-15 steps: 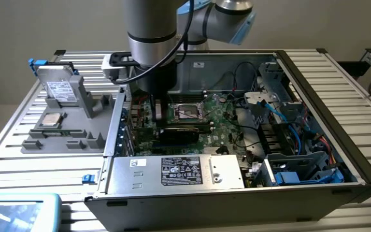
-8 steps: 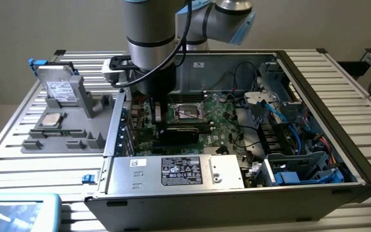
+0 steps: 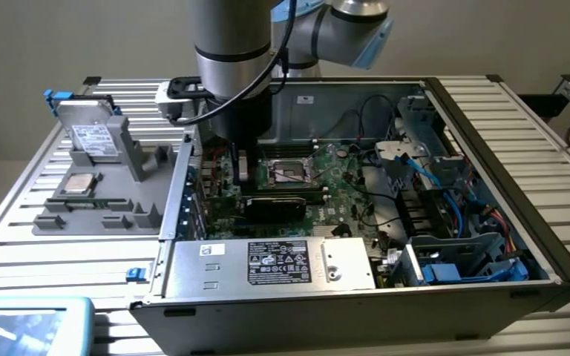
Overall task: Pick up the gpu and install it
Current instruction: 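Press down on the gpu until it lock into place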
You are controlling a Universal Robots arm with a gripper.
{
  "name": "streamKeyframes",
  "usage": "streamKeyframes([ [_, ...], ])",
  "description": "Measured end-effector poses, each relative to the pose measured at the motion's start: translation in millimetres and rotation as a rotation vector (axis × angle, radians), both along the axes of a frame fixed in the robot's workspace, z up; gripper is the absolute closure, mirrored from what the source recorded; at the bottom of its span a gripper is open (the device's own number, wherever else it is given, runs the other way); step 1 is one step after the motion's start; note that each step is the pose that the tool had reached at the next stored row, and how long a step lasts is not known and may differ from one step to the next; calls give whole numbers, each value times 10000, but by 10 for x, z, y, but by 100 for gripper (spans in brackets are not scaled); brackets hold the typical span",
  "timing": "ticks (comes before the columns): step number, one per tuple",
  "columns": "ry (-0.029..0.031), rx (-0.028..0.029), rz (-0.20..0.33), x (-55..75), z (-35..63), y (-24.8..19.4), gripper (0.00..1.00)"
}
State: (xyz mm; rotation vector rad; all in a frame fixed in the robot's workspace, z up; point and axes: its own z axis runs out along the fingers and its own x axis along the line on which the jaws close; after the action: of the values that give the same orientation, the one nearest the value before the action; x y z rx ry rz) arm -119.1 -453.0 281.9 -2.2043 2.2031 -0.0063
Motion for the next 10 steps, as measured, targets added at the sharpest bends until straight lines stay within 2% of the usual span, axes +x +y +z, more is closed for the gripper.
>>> streamKeyframes([
  [5, 0, -2, -2, 148, 22, -4, 88],
  [10, 0, 1, -8, 216, -64, -25, 88],
])
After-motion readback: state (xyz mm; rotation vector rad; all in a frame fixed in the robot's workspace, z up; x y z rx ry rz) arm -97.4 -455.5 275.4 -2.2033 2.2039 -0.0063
